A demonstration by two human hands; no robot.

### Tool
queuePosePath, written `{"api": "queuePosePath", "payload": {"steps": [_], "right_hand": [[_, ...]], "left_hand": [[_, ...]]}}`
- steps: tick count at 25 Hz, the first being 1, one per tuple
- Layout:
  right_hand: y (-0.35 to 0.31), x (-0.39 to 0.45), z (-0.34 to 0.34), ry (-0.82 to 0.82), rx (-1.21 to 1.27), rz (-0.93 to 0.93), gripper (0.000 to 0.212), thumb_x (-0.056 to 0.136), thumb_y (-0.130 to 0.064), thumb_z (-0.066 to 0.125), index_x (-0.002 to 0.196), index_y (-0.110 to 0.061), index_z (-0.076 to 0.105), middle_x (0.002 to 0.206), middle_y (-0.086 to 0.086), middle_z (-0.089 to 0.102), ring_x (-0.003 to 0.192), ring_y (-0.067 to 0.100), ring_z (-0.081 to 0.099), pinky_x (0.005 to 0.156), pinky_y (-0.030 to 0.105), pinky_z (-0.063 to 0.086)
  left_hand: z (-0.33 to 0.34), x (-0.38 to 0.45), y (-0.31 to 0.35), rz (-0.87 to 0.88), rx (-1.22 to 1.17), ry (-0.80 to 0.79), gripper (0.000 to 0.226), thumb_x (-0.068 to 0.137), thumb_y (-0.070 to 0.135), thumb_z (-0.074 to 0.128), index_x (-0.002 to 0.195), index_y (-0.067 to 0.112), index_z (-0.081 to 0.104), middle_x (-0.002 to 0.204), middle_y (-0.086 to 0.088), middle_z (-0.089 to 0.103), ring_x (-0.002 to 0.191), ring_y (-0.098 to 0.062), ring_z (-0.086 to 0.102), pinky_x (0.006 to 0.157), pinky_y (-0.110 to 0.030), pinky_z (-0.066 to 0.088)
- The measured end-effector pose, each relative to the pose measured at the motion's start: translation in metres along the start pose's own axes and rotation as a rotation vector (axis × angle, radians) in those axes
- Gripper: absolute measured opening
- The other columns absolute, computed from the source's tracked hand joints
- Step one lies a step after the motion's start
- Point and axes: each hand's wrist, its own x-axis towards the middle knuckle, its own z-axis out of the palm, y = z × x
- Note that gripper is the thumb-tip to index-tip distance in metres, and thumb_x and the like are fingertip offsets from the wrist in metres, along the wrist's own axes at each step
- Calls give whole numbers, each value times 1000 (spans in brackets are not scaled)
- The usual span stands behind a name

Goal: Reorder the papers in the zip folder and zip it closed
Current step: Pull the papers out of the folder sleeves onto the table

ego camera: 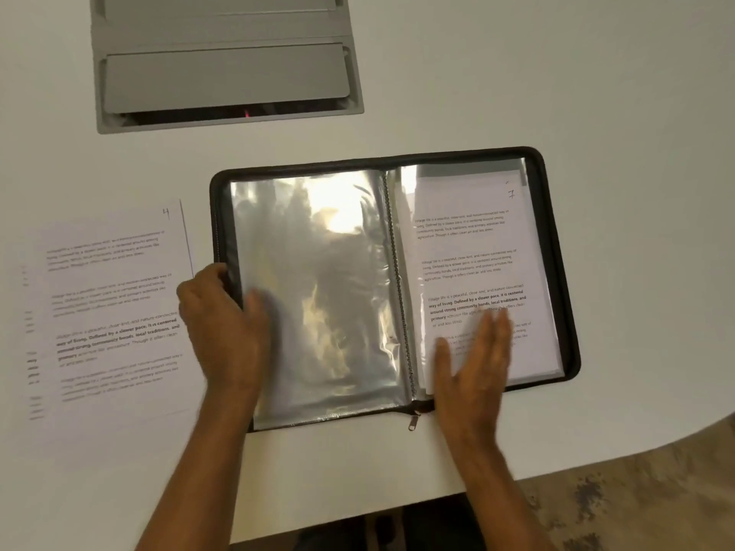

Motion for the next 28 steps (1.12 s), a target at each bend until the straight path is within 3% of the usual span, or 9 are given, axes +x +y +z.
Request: {"api": "queuePosePath", "payload": {"steps": [2,5,9,13,18,24,28], "right_hand": [[23,13,-10,27,-80,118,93,98,-58,53,166,-22,-1,174,0,-6,160,19,-6,125,60,21],[35,18,-16,10,-136,237,111,90,-75,50,164,-16,-8,173,4,-11,159,22,-11,128,54,13],[34,18,-20,-56,-132,365,124,82,-87,45,162,-14,-17,171,4,-20,158,22,-18,130,48,6],[38,21,-24,-59,-198,314,122,83,-87,40,162,-13,-15,171,5,-20,158,23,-19,129,46,1],[44,27,-24,-44,-223,226,116,84,-85,42,164,-16,-6,173,4,-9,160,24,-8,127,53,16],[41,36,-30,-23,-164,158,93,79,-81,51,149,-21,39,169,3,21,154,27,24,116,59,37],[36,53,-40,3,-83,137,85,85,-74,54,153,-27,34,161,0,34,141,23,36,110,58,45]], "left_hand": [[14,-18,17,233,42,6,34,98,24,62,130,14,54,127,-9,52,116,-24,49,98,-38,44],[54,-49,51,545,28,-251,44,98,23,62,139,14,51,144,-9,50,133,-23,44,116,-45,36],[115,-72,75,780,170,-476,61,101,40,54,155,17,36,167,-8,25,154,-26,22,125,-50,20],[143,-71,60,806,326,-466,70,104,51,39,163,19,19,172,-5,6,158,-26,4,127,-53,9],[148,-72,57,823,400,-414,70,107,55,30,164,21,10,172,-2,-3,158,-22,-5,128,-49,4],[146,-72,57,852,383,-372,70,107,53,35,164,20,11,172,-3,0,159,-23,-1,127,-52,9],[142,-73,60,815,224,-398,78,104,60,36,164,15,13,172,-4,6,158,-20,5,127,-53,12]]}}
